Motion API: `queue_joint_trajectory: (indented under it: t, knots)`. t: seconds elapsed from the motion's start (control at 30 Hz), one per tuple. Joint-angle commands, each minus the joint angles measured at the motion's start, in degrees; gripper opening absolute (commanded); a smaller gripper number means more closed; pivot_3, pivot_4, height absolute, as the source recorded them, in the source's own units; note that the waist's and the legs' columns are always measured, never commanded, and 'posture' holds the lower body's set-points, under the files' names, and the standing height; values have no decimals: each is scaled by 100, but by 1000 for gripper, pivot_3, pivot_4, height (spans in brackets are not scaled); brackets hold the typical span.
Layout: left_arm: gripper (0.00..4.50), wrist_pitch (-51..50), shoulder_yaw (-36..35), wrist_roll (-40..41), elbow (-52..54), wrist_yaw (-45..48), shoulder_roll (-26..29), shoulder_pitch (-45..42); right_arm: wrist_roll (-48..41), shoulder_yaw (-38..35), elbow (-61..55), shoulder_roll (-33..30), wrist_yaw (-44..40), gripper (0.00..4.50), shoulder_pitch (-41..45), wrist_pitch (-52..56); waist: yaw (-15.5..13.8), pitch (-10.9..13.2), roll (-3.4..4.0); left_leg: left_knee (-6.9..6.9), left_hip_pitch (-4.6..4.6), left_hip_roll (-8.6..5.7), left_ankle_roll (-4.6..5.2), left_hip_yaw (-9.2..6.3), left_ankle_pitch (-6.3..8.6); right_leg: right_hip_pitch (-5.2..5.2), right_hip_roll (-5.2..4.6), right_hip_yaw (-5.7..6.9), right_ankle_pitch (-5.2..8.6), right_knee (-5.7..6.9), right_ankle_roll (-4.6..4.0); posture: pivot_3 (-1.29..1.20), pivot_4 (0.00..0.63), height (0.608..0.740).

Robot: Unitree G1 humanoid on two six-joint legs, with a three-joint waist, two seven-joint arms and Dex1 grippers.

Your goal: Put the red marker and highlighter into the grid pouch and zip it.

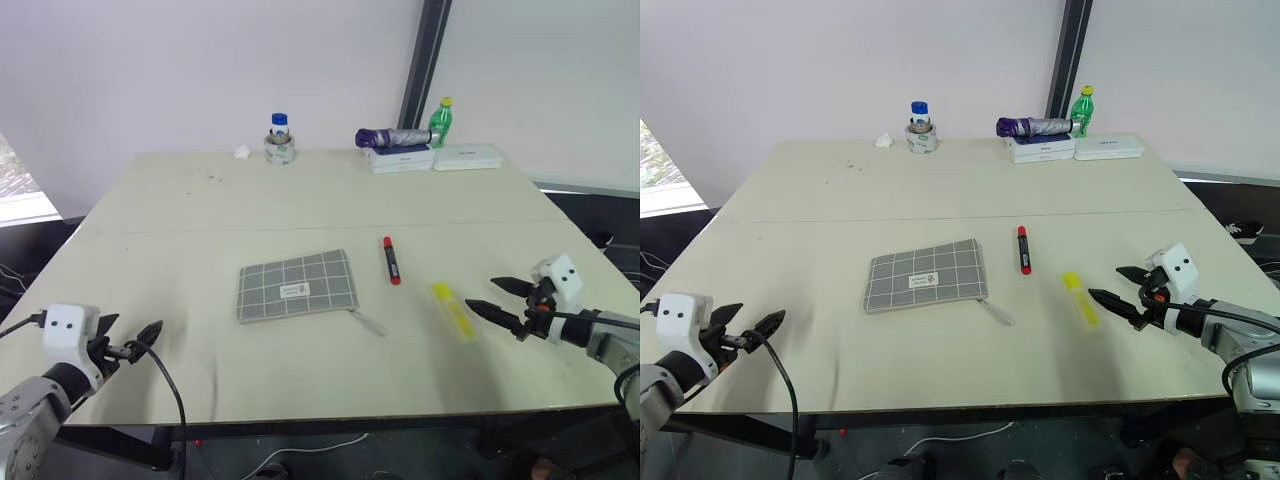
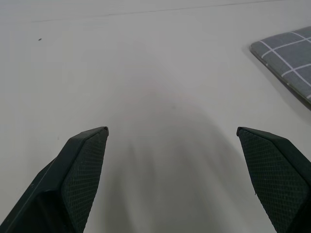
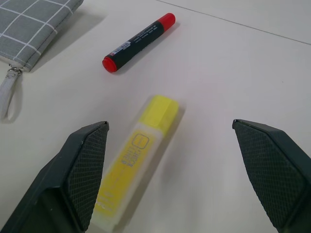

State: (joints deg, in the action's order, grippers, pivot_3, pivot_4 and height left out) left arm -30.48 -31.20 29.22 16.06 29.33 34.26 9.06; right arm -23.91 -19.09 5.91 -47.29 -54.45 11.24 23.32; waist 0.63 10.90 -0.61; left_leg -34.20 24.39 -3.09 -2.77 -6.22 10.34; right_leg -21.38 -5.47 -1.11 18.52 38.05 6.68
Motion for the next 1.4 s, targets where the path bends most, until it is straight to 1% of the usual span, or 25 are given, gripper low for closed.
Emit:
queue_joint_trajectory:
  t: [0.03,0.13,0.4,0.5,0.57,0.6,0.67,0.7,0.73,0.87,0.93,1.0,1.23,1.4]
  knots:
    - [4484,119,-109,-24,182,-10,82,-12,-115,-130,-188,-21,-6,4258,33,-82,-1,0,0,0,0,0,0,0,0,0,0,0,0,0,0,0,150,740]
    - [4484,67,-108,75,181,-41,18,-88,-78,-118,-224,17,98,4258,90,-114,-1,0,0,0,0,0,0,0,0,0,0,0,0,0,0,0,150,740]
    - [4484,397,303,-372,171,51,123,-147,-241,223,-752,265,259,4258,467,195,5,0,0,0,0,0,0,1,0,-1,0,0,0,0,0,0,150,740]
    - [4500,790,589,-773,97,113,187,-175,-307,487,-1028,472,389,3454,730,429,7,0,0,0,0,0,0,0,0,-1,1,-1,0,0,0,0,150,740]
    - [4500,1042,774,-991,-8,129,204,-247,-195,773,-1173,570,500,2380,911,541,2,0,0,0,0,0,0,0,0,-2,0,-1,0,0,0,0,150,740]
    - [4500,1141,837,-1058,-54,132,196,-283,-112,901,-1233,606,566,1968,974,566,1,0,0,0,1,0,0,-1,0,-2,0,-1,0,-1,0,0,150,740]
    - [4500,1455,1070,-1362,-159,203,298,-350,79,1217,-1380,731,815,768,1155,653,-2,0,0,1,2,0,0,-1,0,-4,-1,0,0,-2,0,0,150,740]
    - [4500,1642,1204,-1550,-230,252,375,-380,140,1369,-1473,811,936,329,1238,726,0,0,0,2,3,-1,0,-1,1,-4,-2,0,0,-3,0,0,150,740]
    - [4500,1837,1309,-1721,-311,292,443,-409,181,1505,-1580,898,1052,11,1310,831,0,0,0,4,3,-1,0,-1,1,-5,-1,0,0,-4,0,0,150,740]
    - [4500,2422,1529,-2134,-630,371,635,-566,434,1943,-1754,1238,1615,11,1605,1379,4,0,0,7,5,-1,0,-3,1,-9,-2,0,-1,-3,2,0,150,740]
    - [4500,2923,1714,-2507,-933,383,803,-719,775,2225,-1543,1584,2160,11,1878,1620,17,0,0,8,5,-1,0,-3,1,-11,-1,0,-1,-3,0,0,150,740]
    - [4500,3481,1912,-2902,-1245,361,990,-862,1116,2507,-1286,1815,2530,11,2101,1869,21,0,0,10,6,0,-1,-3,0,-16,1,-1,-2,-1,-3,0,150,740]
    - [4500,5184,2499,-3987,-2336,40,1347,-1397,1438,2719,-656,2358,2890,11,2435,1884,18,1,1,24,9,-11,2,-1,1,-24,4,-1,-12,-2,16,0,150,740]
    - [4500,5989,2851,-4284,-3023,-37,1382,-1859,1686,2716,-90,2599,3163,11,2662,1882,39,1,2,24,8,-8,1,-1,0,-29,14,-2,-13,7,18,0,150,740]
